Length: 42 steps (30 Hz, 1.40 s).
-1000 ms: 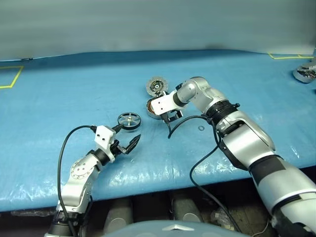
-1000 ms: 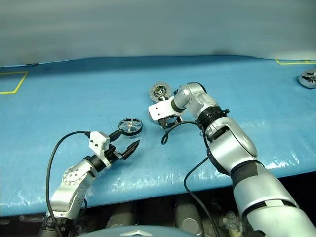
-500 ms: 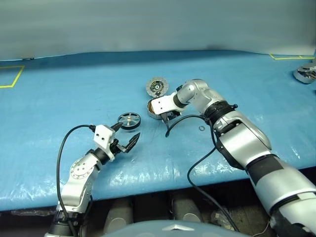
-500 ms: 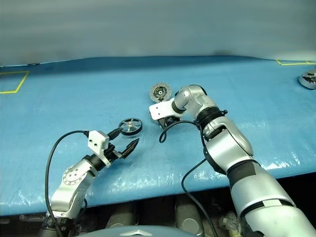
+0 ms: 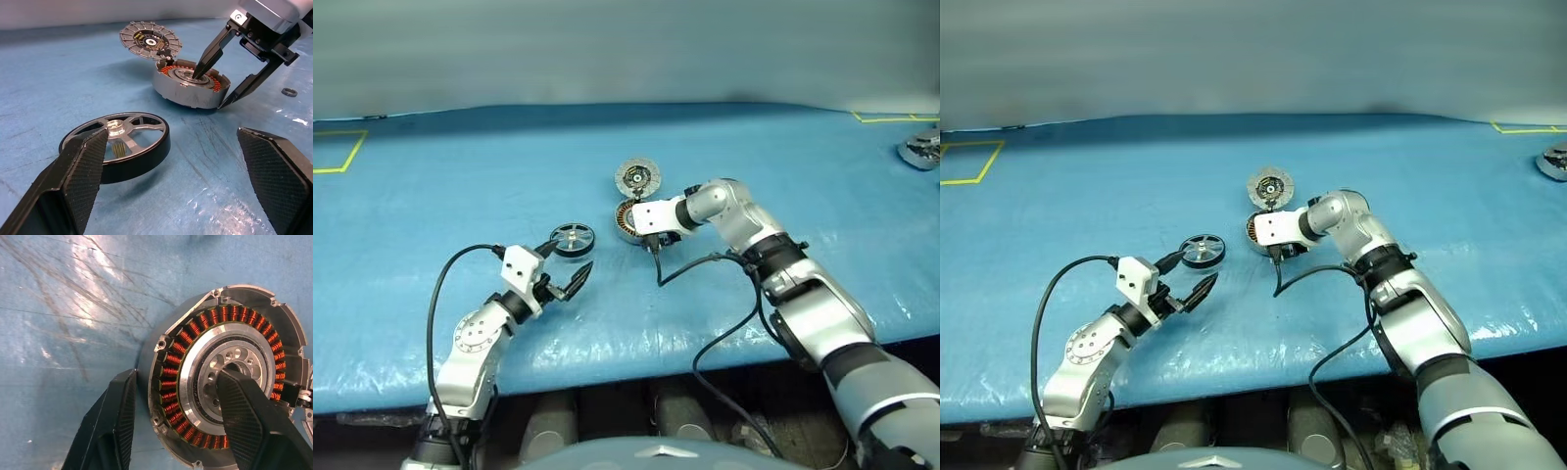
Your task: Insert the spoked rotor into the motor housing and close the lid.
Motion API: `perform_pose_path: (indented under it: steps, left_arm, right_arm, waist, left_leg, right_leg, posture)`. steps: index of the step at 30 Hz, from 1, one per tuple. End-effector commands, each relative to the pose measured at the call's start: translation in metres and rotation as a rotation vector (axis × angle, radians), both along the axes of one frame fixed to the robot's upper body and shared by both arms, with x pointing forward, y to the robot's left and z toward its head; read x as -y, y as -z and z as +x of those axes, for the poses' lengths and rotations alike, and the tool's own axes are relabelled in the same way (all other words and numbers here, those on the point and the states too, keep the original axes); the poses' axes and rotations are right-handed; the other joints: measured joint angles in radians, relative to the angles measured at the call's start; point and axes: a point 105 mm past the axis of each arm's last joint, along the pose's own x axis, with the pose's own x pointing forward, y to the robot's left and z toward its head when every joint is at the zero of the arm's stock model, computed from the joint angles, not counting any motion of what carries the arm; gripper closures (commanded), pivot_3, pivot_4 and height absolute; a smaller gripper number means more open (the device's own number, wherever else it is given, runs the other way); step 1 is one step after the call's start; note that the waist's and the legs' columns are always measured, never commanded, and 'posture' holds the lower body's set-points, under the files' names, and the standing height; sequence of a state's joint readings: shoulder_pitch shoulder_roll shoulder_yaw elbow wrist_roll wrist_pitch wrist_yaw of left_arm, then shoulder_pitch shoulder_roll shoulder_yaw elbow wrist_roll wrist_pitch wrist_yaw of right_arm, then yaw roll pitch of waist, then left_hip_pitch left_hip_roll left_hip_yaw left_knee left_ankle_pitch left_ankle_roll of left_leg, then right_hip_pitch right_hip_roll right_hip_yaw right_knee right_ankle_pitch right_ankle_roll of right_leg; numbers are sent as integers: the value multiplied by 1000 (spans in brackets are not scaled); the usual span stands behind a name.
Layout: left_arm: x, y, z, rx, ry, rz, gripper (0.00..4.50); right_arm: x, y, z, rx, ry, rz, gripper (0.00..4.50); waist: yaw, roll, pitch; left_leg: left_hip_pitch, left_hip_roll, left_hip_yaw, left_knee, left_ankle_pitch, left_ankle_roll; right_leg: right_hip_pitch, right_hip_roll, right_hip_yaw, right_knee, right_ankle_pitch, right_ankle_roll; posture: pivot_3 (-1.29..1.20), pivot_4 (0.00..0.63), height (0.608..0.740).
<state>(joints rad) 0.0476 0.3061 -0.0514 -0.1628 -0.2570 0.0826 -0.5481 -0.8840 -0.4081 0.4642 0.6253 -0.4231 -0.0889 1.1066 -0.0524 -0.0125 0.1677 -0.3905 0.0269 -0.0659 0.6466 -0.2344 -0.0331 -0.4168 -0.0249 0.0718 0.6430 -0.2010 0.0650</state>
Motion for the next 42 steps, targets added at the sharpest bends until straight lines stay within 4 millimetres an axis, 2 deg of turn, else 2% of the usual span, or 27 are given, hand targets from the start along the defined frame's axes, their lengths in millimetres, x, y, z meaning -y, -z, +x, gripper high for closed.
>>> perform_pose_path:
  steps: [1, 10, 22, 29, 34, 42]
  left_arm:
    - [5, -10, 2, 39, 28, -1, 0]
    - [7, -10, 5, 34, 49, 4, 0]
    - [5, -9, 5, 29, 43, 10, 0]
    - [4, -7, 5, 27, 32, 11, 0]
    - [4, -7, 5, 23, 33, 9, 0]
    - [7, -6, 5, 18, 51, 2, 0]
  right_arm:
    - [1, 27, -31, -104, -9, -26, 2378]
    - [-8, 34, -81, -123, -54, -20, 2378]
    - [-15, 36, -109, -227, -16, 44, 2378]
    - [-20, 26, -105, -176, 51, 143, 51]
    - [-22, 8, -104, -140, 68, 240, 51]
    - [-9, -37, -87, -144, 263, 601, 51]
  waist:
    - [2, 0, -1]
    - [2, -1, -3]
    - [2, -2, -3]
    - [0, -4, -3]
    - [-2, -4, -3]
    - [0, -5, -1]
  left_leg:
    - [1, 0, 0, 0, 0, 0]
    - [8, 0, 0, -1, 0, 0]
    - [8, 1, 0, -1, -1, -1]
    - [8, 1, 0, -1, -1, -1]
    - [8, 1, 1, -1, -1, -1]
    - [4, 1, 1, -1, -1, -1]
  right_leg:
    - [1, 0, 0, 0, -2, -3]
    - [7, 0, 0, 0, -4, -3]
    - [7, 0, 0, 0, -5, -3]
    - [6, 0, 0, 0, -5, -3]
    - [5, 0, 0, 0, -5, -3]
    - [2, 0, 0, 0, -4, -3]
  posture:
    - [0, 150, 740]
    - [0, 150, 740]
    - [0, 150, 740]
    - [0, 150, 740]
    - [0, 150, 740]
    - [0, 150, 740]
